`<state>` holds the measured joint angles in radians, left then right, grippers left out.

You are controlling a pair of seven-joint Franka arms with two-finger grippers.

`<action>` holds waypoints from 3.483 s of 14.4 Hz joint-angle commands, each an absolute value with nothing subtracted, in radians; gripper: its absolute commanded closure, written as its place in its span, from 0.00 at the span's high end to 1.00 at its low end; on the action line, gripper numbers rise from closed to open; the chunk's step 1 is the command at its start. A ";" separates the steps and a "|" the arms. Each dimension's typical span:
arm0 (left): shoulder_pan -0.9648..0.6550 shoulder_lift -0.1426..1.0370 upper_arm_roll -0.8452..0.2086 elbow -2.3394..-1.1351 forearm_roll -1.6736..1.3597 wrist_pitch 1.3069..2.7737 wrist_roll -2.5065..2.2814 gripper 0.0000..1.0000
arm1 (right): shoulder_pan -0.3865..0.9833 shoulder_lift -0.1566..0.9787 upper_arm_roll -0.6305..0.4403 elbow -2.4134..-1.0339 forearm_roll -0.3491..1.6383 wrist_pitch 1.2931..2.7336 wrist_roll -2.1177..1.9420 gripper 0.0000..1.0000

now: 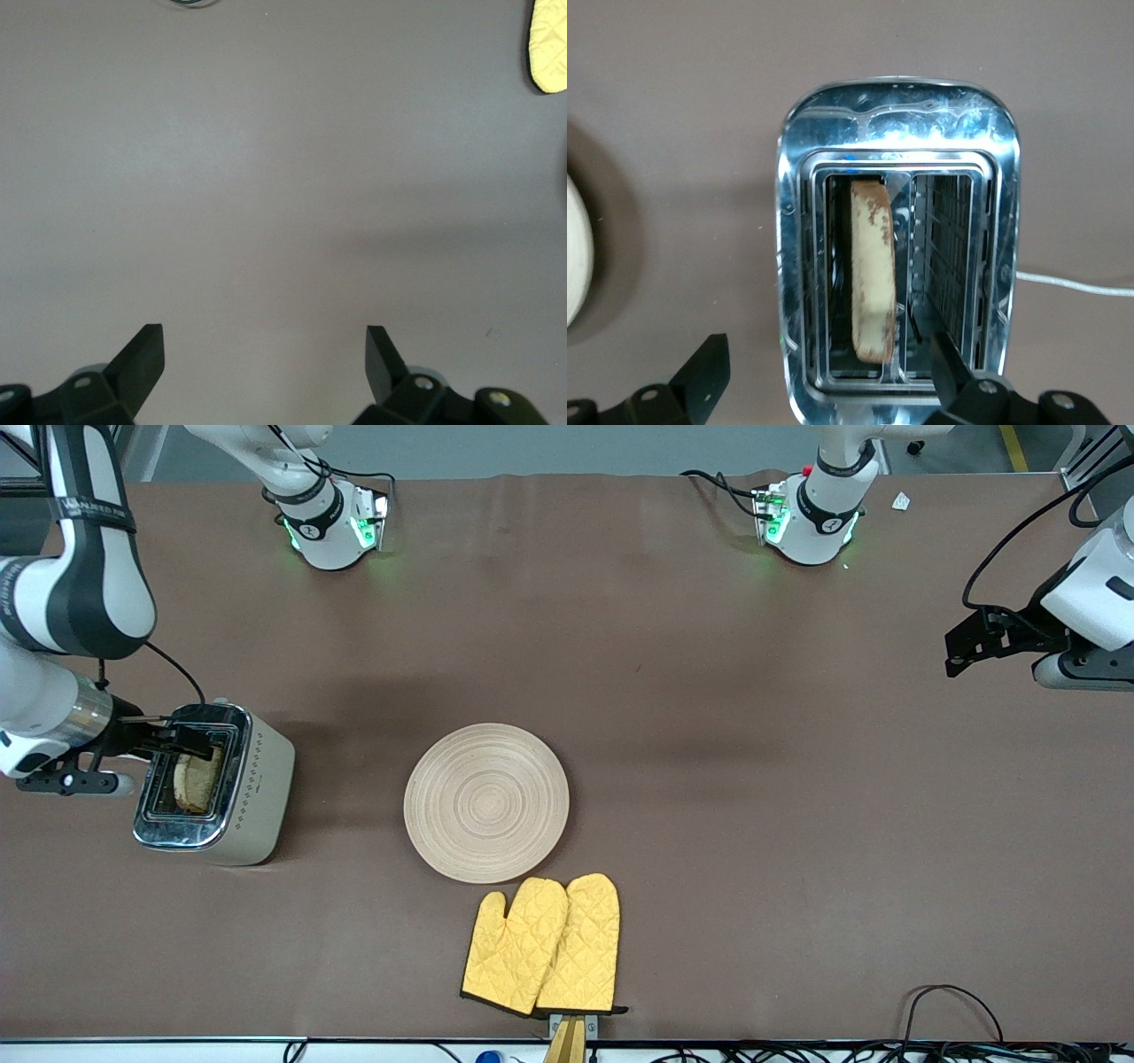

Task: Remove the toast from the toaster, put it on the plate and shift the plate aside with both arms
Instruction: 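Reach the right gripper to the toaster and grasp the bread slice, then lift the bread slice out of the toaster with the right gripper, then lower the bread onto the wooden plate and open the right gripper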

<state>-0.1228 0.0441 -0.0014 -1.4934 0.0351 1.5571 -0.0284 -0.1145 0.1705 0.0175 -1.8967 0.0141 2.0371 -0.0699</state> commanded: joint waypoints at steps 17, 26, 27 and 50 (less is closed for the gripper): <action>-0.117 0.058 -0.005 -1.470 0.052 1.539 -0.035 1.00 | -0.100 0.199 0.028 -1.567 0.035 1.639 0.013 0.00; -0.115 0.063 -0.002 -1.470 0.055 1.539 -0.029 1.00 | 0.170 0.178 0.026 -1.658 0.328 1.745 0.388 0.00; -0.115 0.063 -0.002 -1.470 0.055 1.539 -0.028 1.00 | 0.205 0.178 0.026 -1.717 0.362 1.852 0.402 0.00; -0.114 0.064 -0.003 -1.470 0.054 1.539 -0.028 1.00 | 0.291 0.436 0.021 -2.006 0.569 2.525 0.037 0.00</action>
